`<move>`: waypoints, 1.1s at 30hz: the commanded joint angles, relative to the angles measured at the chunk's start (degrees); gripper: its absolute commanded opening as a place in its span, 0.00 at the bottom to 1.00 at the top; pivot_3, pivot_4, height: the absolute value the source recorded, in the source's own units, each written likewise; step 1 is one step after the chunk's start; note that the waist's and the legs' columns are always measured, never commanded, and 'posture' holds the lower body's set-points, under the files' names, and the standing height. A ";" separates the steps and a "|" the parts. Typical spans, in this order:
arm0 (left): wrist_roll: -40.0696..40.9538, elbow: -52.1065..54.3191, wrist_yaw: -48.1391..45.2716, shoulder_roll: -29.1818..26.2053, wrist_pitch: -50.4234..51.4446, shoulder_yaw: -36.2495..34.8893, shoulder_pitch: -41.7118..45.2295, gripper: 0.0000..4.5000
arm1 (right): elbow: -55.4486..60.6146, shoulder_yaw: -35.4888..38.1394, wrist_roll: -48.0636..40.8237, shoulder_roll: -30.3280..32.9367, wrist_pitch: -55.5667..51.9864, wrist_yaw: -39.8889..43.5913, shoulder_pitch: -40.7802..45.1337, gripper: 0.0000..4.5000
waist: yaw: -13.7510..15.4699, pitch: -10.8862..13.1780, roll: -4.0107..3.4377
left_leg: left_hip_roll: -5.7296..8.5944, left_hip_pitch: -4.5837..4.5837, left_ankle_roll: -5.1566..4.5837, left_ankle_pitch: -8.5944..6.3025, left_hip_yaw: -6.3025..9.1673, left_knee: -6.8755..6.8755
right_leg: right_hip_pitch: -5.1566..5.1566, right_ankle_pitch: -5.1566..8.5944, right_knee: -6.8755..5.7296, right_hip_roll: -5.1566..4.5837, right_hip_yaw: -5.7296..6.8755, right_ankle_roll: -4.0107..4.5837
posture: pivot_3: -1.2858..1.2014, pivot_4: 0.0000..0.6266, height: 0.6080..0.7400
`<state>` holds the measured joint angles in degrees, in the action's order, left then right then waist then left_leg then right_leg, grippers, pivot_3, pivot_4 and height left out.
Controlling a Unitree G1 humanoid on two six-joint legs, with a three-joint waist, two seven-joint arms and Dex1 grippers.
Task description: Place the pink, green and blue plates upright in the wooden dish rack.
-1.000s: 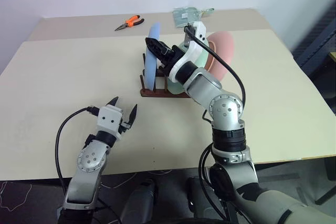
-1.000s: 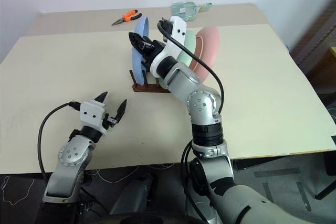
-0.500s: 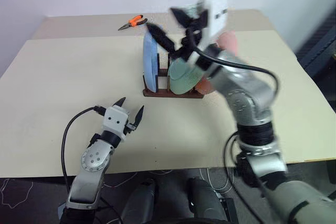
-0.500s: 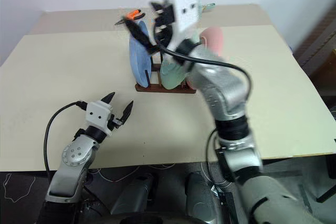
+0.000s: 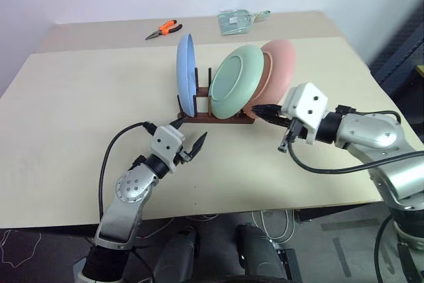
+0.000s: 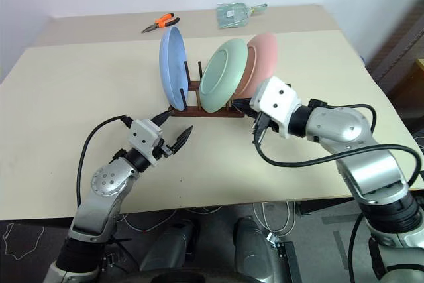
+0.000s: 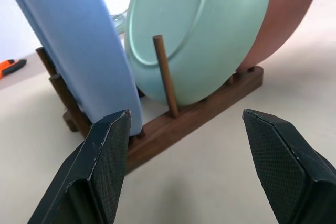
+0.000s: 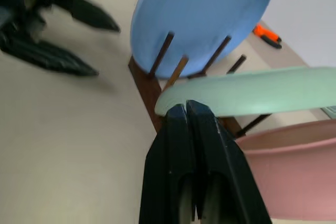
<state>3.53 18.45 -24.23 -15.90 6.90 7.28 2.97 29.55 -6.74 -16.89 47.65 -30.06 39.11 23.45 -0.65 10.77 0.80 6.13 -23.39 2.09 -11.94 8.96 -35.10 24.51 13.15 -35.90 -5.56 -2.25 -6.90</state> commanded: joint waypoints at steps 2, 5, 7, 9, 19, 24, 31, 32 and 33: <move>0.61 0.81 -0.69 -0.02 -0.48 0.13 0.78 0.78 | -2.79 -3.25 7.35 -2.51 1.51 -3.06 1.76 0.01 | 0.25 0.01 0.01 | 0.01 -0.03 -0.01 0.00 0.01 0.00 | 0.00 -0.01 0.06 0.00 0.00 -0.01 | 0.52 0.24 1.00; 0.28 1.19 -0.61 0.21 -0.35 0.44 0.58 0.78 | -5.87 -5.79 11.17 -4.65 3.09 -3.61 3.26 0.01 | 0.16 0.01 0.01 | 0.04 -0.05 -0.03 -0.02 0.01 0.00 | 0.00 -0.09 0.12 -0.01 0.00 -0.14 | 0.52 0.24 1.00; 0.13 1.52 -0.47 0.29 -0.22 0.55 0.36 0.78 | -7.43 -6.82 13.21 -5.71 4.15 -3.66 4.13 0.01 | 0.15 0.01 0.01 | 0.03 -0.04 -0.04 -0.02 0.01 0.00 | 0.00 -0.10 0.12 -0.01 -0.01 -0.14 | 0.52 0.24 1.00; 0.01 2.08 0.11 0.43 0.17 0.42 -0.23 0.78 | -8.28 -7.12 14.14 -7.17 5.37 -3.37 5.30 0.01 | 0.13 0.01 0.01 | 0.03 -0.04 -0.03 -0.02 0.02 0.01 | 0.00 -0.10 0.12 0.00 -0.01 -0.14 | 0.52 0.24 1.00; -0.04 3.05 1.24 0.42 0.50 0.35 -1.28 0.78 | -6.99 -6.96 14.61 -11.65 7.83 -0.60 8.81 0.01 | 0.14 0.01 0.01 | 0.03 -0.03 -0.03 -0.02 0.15 0.00 | -0.01 -0.10 0.12 0.01 -0.01 -0.15 | 0.52 0.24 1.00; 0.24 2.88 1.00 0.35 0.38 0.43 -1.30 0.78 | -6.52 -4.87 15.67 -7.32 9.38 2.53 5.66 0.01 | 0.24 0.01 0.01 | 0.04 -0.03 -0.03 -0.02 0.13 0.00 | -0.02 -0.10 0.12 0.01 -0.01 -0.15 | 0.52 0.24 1.00; 0.80 2.57 0.20 0.07 0.25 0.16 -1.40 0.78 | -5.21 9.44 9.37 -2.16 9.81 4.49 3.59 0.01 | 0.08 0.01 0.00 | 0.03 -0.02 -0.05 -0.03 0.07 0.00 | -0.03 -0.11 0.13 0.01 -0.01 -0.15 | 0.52 0.24 1.00; 0.90 2.43 0.07 0.05 0.26 0.13 -1.31 0.78 | -6.05 11.70 9.01 -1.94 9.50 3.70 4.17 0.01 | 0.08 0.01 0.01 | 0.02 -0.01 -0.05 -0.03 0.07 0.00 | -0.03 -0.10 0.12 0.01 -0.01 -0.15 | 0.52 0.24 1.00; 0.99 2.35 -0.03 0.04 0.27 0.16 -1.27 0.78 | -6.92 13.54 8.81 -1.75 9.18 2.95 4.74 0.01 | 0.09 0.01 0.00 | 0.02 -0.01 -0.05 -0.03 0.06 0.00 | -0.03 -0.10 0.12 0.01 -0.01 -0.15 | 0.52 0.24 1.00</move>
<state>3.57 18.93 -23.79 -15.68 7.59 7.95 1.73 22.12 2.85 -6.85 45.12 -20.87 43.27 26.43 -0.57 10.77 0.81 6.15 -23.40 2.04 -11.97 9.00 -35.10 24.47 13.04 -35.78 -5.56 -2.26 -7.05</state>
